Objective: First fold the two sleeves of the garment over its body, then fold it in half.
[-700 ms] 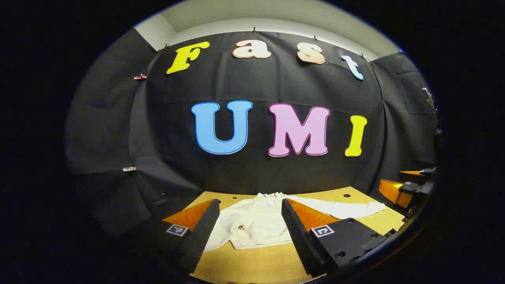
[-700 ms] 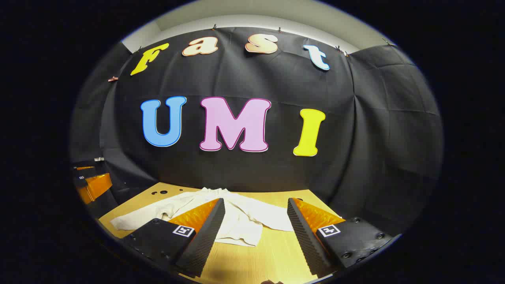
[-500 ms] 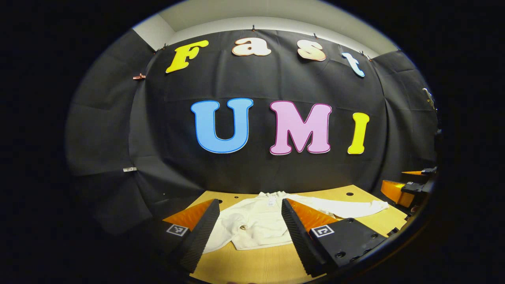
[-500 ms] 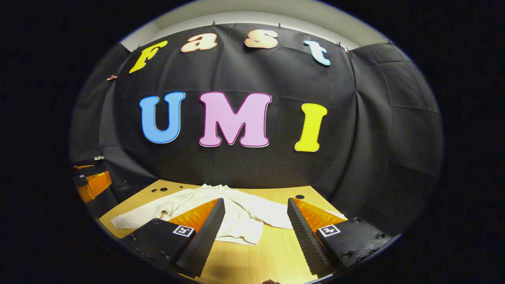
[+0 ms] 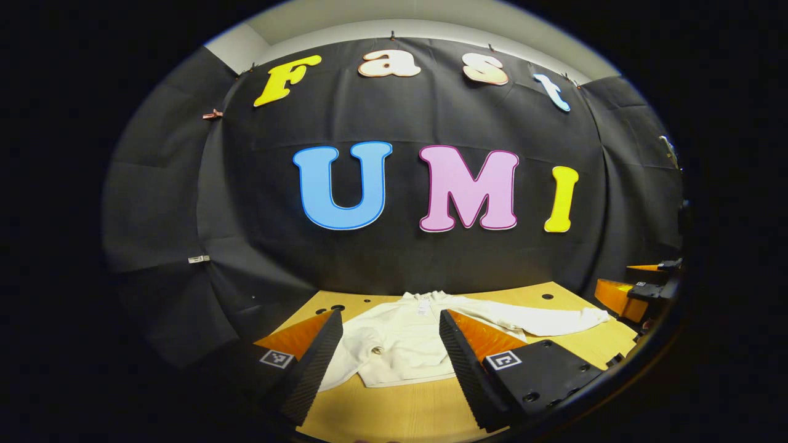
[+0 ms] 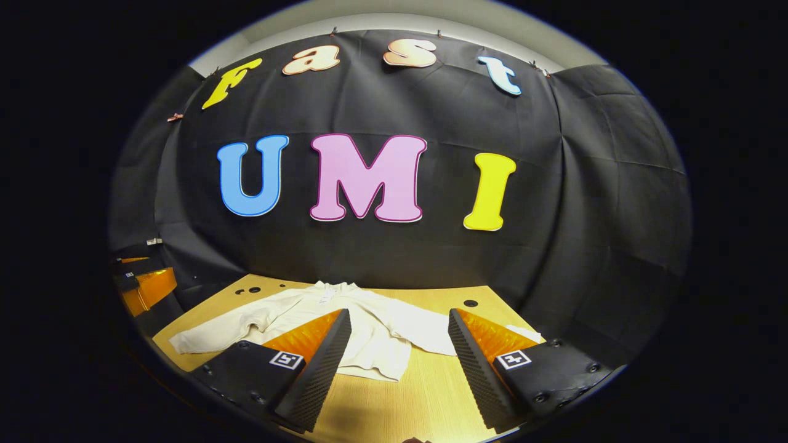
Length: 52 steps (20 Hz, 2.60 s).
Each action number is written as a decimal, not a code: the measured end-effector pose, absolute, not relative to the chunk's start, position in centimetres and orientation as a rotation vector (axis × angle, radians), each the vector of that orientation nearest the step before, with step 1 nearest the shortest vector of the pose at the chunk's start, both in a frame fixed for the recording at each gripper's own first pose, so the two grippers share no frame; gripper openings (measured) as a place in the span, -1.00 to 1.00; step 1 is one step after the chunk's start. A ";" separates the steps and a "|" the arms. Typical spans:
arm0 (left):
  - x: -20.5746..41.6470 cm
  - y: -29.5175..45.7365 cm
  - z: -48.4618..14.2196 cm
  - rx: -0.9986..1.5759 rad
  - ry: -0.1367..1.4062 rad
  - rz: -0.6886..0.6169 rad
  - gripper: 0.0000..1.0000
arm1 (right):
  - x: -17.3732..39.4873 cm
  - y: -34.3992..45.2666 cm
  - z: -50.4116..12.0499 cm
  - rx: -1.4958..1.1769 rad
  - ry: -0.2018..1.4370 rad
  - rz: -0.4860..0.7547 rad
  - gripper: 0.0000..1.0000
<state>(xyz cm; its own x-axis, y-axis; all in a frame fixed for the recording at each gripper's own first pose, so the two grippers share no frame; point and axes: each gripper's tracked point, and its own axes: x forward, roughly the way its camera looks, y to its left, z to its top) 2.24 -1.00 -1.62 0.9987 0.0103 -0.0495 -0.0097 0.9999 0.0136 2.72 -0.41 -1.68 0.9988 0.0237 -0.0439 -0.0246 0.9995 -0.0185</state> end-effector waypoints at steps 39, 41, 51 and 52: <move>10.9 -6.9 -6.0 0.053 0.227 0.098 0.94 | 24.5 -32.8 -20.5 0.043 0.476 -0.370 0.95; 11.0 -7.6 -6.5 0.081 0.239 0.090 0.94 | 24.6 -34.5 -22.2 0.076 0.516 -0.403 0.96; 11.9 -10.8 -7.1 0.139 0.255 0.046 0.97 | 24.2 -38.0 -28.6 0.141 0.652 -0.481 0.96; 11.8 -11.1 -7.1 0.140 0.257 0.043 0.97 | 24.1 -38.1 -29.2 0.153 0.666 -0.485 0.96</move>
